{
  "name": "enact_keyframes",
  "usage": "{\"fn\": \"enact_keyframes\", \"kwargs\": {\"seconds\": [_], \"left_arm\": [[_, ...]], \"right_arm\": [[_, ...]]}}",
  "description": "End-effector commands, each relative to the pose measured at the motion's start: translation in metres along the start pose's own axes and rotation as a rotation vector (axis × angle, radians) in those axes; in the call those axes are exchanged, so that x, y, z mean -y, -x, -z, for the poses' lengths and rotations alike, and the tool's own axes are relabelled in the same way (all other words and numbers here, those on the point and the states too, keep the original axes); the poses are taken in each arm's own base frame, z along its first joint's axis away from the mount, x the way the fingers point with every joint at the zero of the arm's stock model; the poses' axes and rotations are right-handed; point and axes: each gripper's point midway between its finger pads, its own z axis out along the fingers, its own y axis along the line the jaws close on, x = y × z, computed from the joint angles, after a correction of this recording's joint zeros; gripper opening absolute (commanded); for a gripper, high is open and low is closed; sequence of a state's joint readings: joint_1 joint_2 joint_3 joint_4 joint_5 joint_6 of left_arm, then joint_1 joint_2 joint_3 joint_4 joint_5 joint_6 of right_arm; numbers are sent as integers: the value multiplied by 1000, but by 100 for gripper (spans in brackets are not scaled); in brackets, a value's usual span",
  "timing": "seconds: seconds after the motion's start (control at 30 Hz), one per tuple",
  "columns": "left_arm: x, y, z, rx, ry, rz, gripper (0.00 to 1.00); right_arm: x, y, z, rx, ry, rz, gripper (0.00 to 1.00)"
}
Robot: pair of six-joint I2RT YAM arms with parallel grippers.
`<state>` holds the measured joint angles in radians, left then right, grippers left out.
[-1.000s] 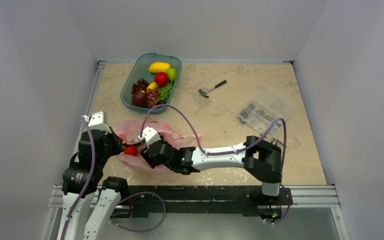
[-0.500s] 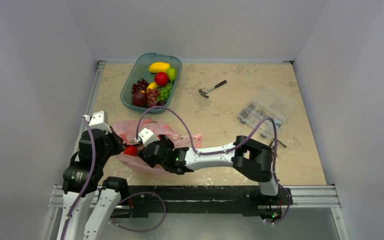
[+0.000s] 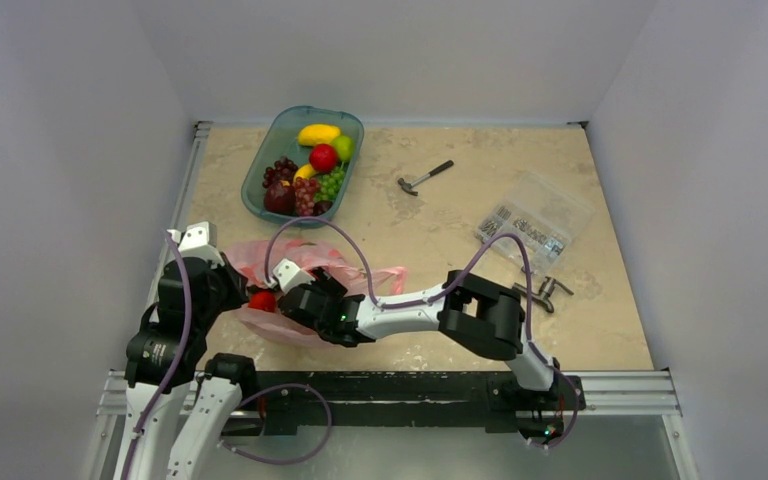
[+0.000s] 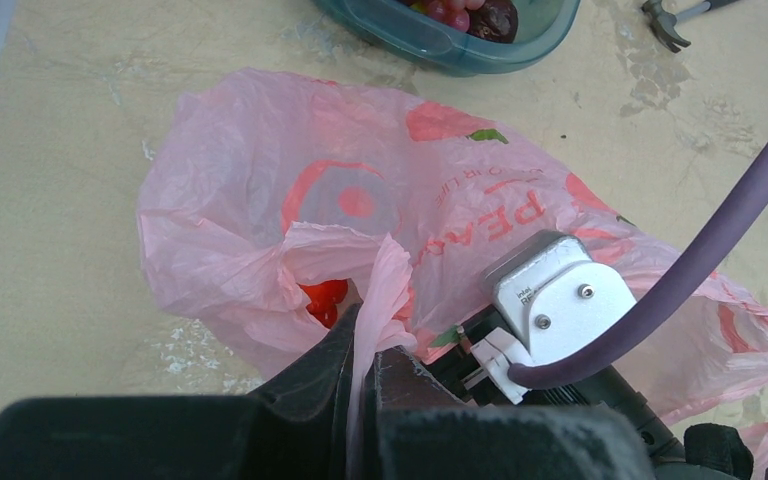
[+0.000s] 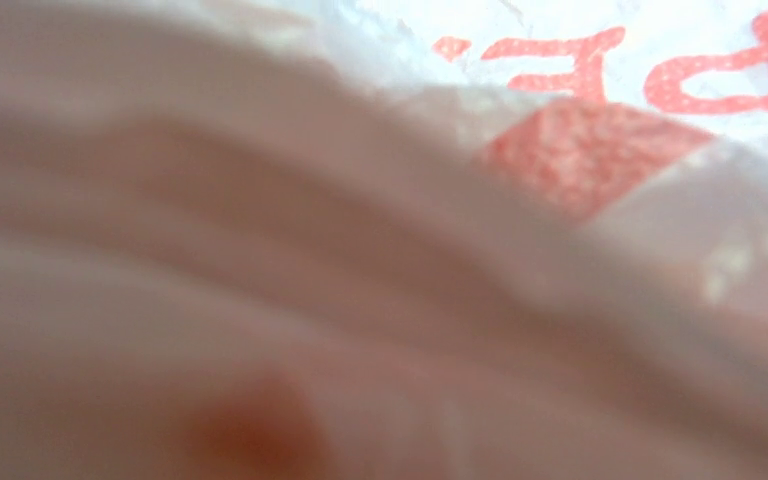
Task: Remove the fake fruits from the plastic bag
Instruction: Take out the fake fruit from the plastic bag.
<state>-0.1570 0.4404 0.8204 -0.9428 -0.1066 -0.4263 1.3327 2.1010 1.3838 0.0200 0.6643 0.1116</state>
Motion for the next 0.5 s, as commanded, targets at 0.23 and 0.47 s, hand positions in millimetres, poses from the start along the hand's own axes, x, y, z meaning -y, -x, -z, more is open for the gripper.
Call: {"fn": "enact_keyframes", "kwargs": {"seconds": [0.23,0.47], "left_arm": [[5,7,-2,32,-27,-7,0],[6,6,-3,23,-31,-9,0]], "right_arm": [[12,56,25,114,34,-96,31],[10,67,59,139,174,-167,12]]}}
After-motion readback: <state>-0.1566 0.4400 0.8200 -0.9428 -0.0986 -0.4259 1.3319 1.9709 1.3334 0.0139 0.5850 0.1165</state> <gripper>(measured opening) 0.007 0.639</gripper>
